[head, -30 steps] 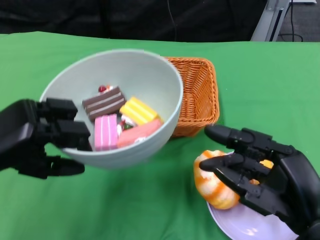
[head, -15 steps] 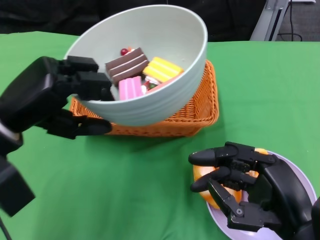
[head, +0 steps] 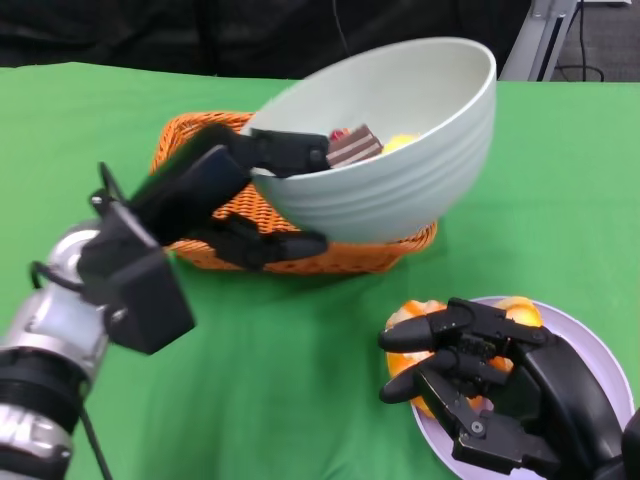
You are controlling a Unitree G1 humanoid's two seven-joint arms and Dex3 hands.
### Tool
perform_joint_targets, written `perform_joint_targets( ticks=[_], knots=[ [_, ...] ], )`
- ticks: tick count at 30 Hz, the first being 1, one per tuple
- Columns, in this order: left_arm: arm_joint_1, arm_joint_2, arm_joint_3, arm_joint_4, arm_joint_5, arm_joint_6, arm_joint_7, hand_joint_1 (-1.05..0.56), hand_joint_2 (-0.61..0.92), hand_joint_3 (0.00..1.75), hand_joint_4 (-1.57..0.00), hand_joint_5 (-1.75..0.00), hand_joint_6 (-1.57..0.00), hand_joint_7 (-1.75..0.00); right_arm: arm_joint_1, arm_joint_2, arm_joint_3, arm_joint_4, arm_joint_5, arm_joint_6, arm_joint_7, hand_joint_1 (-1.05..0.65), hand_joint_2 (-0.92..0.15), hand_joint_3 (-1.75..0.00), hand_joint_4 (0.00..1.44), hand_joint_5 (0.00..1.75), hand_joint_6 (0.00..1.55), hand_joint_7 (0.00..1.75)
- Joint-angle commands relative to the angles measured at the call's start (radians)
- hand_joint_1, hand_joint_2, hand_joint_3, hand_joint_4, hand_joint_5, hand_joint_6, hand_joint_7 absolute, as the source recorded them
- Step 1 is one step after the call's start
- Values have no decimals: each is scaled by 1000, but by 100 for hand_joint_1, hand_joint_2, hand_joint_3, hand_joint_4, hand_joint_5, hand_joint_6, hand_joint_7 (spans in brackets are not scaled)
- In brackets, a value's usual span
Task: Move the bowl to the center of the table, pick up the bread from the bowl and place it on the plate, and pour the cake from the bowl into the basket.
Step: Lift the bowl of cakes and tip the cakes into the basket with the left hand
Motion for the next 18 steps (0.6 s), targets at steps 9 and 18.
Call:
perform_joint_targets(
  ticks=[9,18],
  knots=[
    [-143,-105,-8,195,215,-5,194,-21,82,57,-69,-161,-69,-119,27,-22,-2,19,-2,-27,19,-4,-74,-90,69,95,71,93],
    [-170,-223,58,259,72,64,116,-25,91,51,-68,-174,-64,-139,25,-26,-3,48,0,-51,36,-7,-74,-87,74,102,66,115]
  ],
)
